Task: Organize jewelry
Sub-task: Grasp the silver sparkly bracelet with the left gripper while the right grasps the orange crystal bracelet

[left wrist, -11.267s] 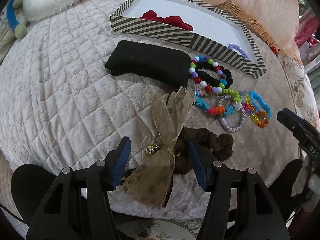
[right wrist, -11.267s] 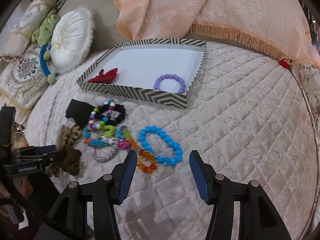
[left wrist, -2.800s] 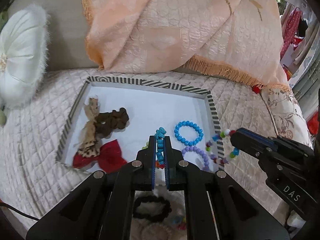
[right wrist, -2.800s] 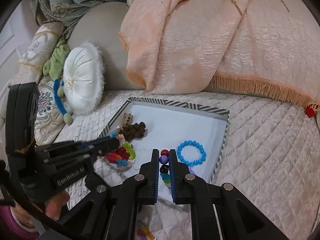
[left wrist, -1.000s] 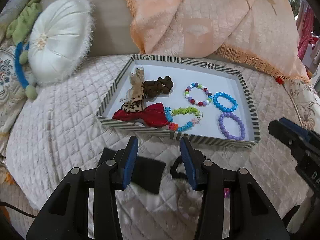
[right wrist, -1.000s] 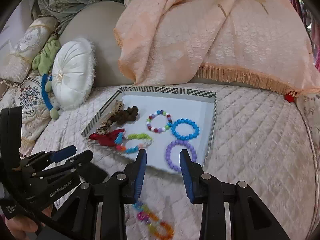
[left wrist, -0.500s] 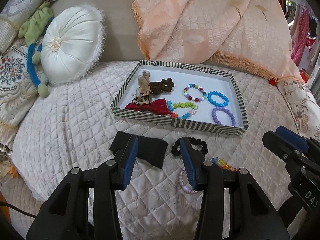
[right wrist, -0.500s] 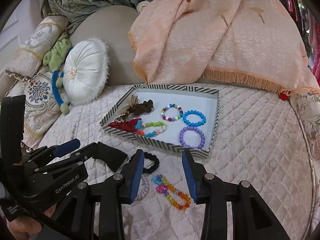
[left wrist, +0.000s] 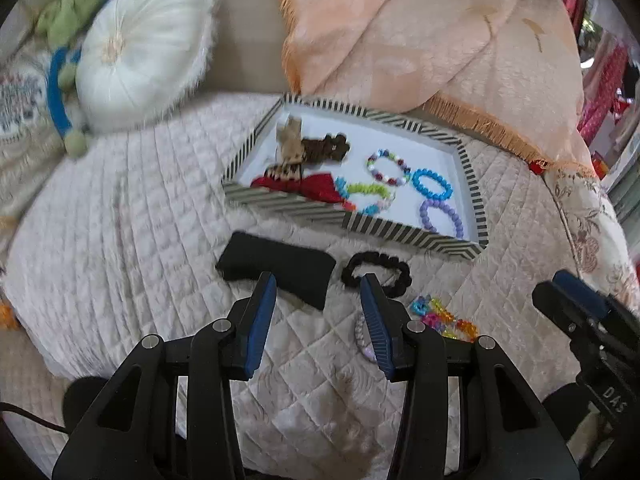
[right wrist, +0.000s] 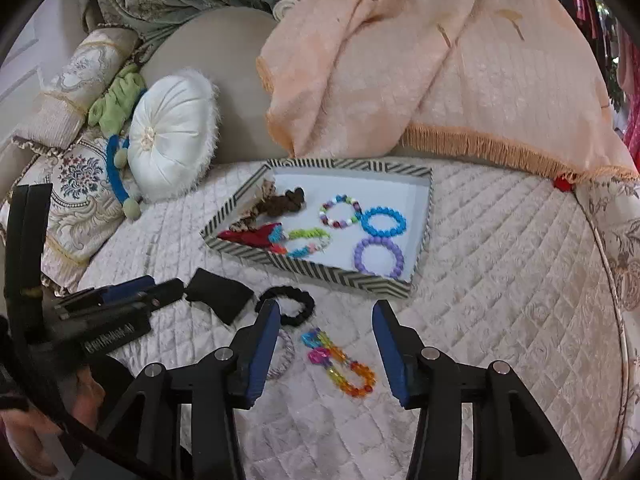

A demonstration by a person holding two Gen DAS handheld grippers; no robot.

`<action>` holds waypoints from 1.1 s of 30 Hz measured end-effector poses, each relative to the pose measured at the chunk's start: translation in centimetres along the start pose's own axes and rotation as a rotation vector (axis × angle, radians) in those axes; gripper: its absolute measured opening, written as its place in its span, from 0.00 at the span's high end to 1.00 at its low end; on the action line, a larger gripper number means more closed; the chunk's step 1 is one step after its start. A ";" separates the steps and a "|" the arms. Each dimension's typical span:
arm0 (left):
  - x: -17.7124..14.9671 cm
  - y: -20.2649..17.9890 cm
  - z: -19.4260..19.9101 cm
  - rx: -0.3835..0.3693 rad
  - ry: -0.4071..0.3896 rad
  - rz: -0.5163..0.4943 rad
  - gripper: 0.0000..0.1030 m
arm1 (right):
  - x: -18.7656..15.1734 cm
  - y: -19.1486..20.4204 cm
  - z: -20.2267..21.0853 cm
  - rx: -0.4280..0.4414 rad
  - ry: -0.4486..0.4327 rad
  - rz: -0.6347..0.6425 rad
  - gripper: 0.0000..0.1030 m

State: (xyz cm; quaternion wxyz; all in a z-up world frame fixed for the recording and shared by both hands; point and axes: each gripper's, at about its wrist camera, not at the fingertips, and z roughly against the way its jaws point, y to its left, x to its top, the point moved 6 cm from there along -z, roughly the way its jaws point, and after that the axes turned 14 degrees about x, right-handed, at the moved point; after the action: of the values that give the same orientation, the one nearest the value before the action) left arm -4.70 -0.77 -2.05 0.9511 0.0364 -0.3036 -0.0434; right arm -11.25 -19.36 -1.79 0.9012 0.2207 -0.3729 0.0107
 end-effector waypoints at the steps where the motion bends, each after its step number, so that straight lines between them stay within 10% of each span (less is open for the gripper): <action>1: -0.2 0.2 -0.5 -0.016 0.027 0.010 0.58 | -0.3 -0.3 -0.3 0.006 0.014 -0.009 0.55; 15: -4.3 -3.0 -6.4 -0.048 0.208 -0.077 0.58 | -5.7 -5.2 -6.7 -0.057 0.241 0.028 0.57; 33: -4.7 -5.0 -9.1 0.047 0.199 -0.153 0.56 | -5.9 -5.5 -8.5 -0.066 0.251 0.120 0.68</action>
State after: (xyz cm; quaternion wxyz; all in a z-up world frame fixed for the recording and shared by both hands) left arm -3.53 -4.84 -12.64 0.9693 0.0861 -0.2050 -0.1049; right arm -8.79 -20.01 -13.23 0.9452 0.1654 -0.2701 0.0797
